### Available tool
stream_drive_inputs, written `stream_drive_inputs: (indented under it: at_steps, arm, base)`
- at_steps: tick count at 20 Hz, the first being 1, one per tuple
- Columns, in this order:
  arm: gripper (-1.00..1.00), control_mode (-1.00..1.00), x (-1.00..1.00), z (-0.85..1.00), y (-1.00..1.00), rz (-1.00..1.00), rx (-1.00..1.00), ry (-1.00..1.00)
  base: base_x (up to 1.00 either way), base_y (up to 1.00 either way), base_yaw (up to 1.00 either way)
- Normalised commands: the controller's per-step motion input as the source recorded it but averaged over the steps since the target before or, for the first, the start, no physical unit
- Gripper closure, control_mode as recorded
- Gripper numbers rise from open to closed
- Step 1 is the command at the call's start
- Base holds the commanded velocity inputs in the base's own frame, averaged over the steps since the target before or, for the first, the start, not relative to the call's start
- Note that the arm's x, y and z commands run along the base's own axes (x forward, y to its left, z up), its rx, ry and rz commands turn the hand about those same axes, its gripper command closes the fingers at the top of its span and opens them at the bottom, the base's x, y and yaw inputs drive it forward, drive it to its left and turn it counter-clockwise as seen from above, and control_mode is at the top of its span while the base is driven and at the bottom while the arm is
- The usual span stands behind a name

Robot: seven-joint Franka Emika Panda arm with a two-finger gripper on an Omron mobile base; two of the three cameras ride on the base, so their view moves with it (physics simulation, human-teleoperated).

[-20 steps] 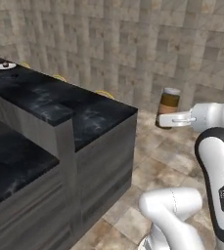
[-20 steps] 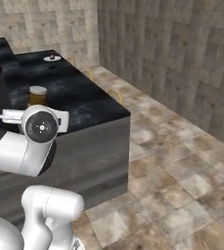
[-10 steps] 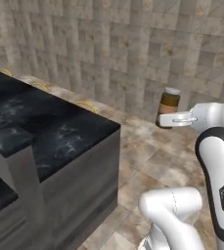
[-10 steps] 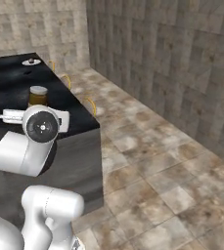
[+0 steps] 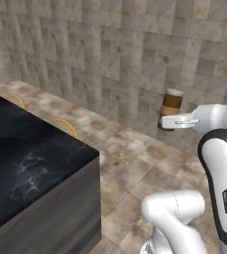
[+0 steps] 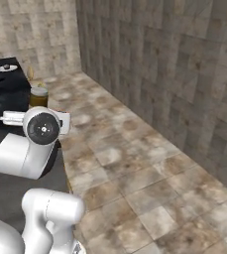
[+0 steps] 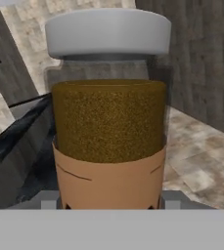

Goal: Take the cinnamon bottle from the cabinet and place it on the dining table, next to the plate with the cupcake. Then take the chocolate from the dining counter and place it on the cupcake plate.

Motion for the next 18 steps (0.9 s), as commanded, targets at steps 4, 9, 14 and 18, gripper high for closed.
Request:
stream_drive_inputs:
  at_steps: [4,9,14,18]
  arm:
    - [1.00,1.00,0.00,0.00,0.00,0.00,0.00,0.00]
    - [1.00,1.00,0.00,0.00,0.00,0.00,0.00,0.00]
    - [1.00,1.00,0.00,0.00,0.00,0.00,0.00,0.00]
    - [1.00,1.00,0.00,0.00,0.00,0.00,0.00,0.00]
  base:
    - [0.81,-0.46,0.04]
    - [0.77,-0.41,0.13]
    - [0.73,-0.36,0.21]
    - [0.72,-0.33,0.24]
